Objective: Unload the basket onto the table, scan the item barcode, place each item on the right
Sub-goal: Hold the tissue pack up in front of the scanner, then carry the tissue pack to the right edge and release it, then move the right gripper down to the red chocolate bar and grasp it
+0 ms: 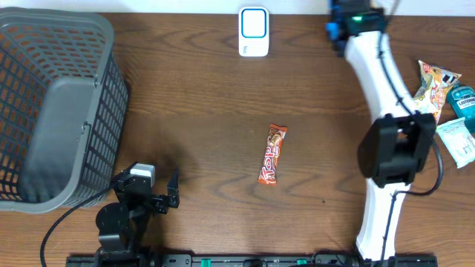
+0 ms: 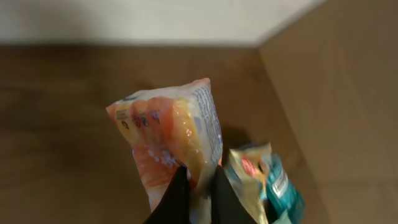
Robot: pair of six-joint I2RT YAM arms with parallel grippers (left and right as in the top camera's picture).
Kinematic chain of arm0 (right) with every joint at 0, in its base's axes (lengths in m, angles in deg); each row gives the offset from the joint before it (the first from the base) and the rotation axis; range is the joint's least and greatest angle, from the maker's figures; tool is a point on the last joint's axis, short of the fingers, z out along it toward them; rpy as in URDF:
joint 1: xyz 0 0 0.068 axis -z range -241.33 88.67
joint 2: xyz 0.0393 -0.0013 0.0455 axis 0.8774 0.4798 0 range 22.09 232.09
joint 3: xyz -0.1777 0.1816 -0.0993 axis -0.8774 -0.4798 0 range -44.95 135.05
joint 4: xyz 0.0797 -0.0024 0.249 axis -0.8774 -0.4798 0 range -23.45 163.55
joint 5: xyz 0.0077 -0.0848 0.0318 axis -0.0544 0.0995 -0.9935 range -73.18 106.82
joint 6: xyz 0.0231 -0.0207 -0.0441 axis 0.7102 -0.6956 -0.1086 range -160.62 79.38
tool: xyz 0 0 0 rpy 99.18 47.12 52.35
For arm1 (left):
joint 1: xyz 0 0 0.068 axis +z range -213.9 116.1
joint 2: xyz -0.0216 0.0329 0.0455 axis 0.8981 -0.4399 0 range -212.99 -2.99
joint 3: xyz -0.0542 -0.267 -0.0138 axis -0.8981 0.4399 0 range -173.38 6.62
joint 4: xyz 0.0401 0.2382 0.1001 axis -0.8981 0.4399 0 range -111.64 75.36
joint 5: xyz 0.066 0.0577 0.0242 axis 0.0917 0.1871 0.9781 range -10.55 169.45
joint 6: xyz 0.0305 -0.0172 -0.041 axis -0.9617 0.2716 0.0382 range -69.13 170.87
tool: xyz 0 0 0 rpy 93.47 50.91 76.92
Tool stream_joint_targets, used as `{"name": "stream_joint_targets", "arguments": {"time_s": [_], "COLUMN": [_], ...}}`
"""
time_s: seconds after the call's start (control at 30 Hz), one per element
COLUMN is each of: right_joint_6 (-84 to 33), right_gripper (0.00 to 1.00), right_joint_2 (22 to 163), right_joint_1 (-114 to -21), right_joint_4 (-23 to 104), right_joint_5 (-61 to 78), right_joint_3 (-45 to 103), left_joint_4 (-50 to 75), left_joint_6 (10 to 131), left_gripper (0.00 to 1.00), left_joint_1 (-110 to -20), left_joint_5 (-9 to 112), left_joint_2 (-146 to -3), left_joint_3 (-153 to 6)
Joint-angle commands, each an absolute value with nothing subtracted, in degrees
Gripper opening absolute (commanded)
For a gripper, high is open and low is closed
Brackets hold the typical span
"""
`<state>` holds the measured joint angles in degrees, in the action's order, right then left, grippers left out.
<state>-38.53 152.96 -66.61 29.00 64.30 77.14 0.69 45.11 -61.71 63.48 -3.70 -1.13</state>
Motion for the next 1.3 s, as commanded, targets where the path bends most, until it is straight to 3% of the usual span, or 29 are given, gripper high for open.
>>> {"name": "stream_joint_targets", "arguments": {"time_s": [0.0, 0.13, 0.2, 0.27, 0.33, 0.37, 0.5, 0.63, 0.9, 1.1, 1.27], "right_joint_6": [-34.5, -30.9, -31.0, -31.0, -31.0, -31.0, -29.9, -29.9, -18.6, -10.2, -11.1], "right_gripper": [0.01, 0.01, 0.09, 0.40, 0.86, 0.99, 0.99, 0.99, 0.99, 0.99, 0.99], "right_joint_2": [157.0, 157.1, 157.1, 157.1, 156.5, 155.9, 151.6, 144.8, 133.8, 135.0, 136.6], "right_joint_1": [-62.2, -57.8, -56.1, -54.8, -54.5, -54.6, -56.4, -59.4, -69.5, -80.8, -88.8], "right_joint_4": [27.2, 24.8, 24.4, 23.9, 23.8, 23.8, 24.0, 22.7, 4.2, -2.2, -8.2], "right_joint_5": [63.0, 62.9, 62.9, 62.9, 62.9, 62.7, 58.3, 44.9, 10.6, 2.7, 7.4], "right_joint_3": [75.9, 75.9, 75.9, 75.9, 75.9, 75.9, 76.0, 76.1, 76.1, 74.8, 71.9], "left_joint_4": [1.8, 1.8, 1.8, 1.8, 1.8, 1.8, 1.8, 1.8, 1.8, 1.8, 1.8], "left_joint_6": [45.6, 45.6, 45.6, 45.6, 45.6, 45.6, 45.6, 45.6, 45.6, 45.6, 45.6], "left_gripper": [0.98, 0.98, 0.98, 0.98, 0.98, 0.98, 0.98, 0.98, 0.98, 0.97, 0.98], "left_joint_1": [-61.6, -61.6, -61.6, -61.6, -61.6, -61.6, -61.6, -61.6, -61.6, -61.6, -61.6], "left_joint_5": [63.7, 63.7, 63.7, 63.7, 63.7, 63.7, 63.7, 63.7, 63.7, 63.7, 63.7], "left_joint_2": [-3.6, -3.6, -3.6, -3.6, -3.6, -3.6, -3.6, -3.6, -3.6, -3.6, -3.6], "left_joint_3": [-0.3, -0.3, -0.3, -0.3, -0.3, -0.3, -0.3, -0.3, -0.3, -0.3, -0.3]}}
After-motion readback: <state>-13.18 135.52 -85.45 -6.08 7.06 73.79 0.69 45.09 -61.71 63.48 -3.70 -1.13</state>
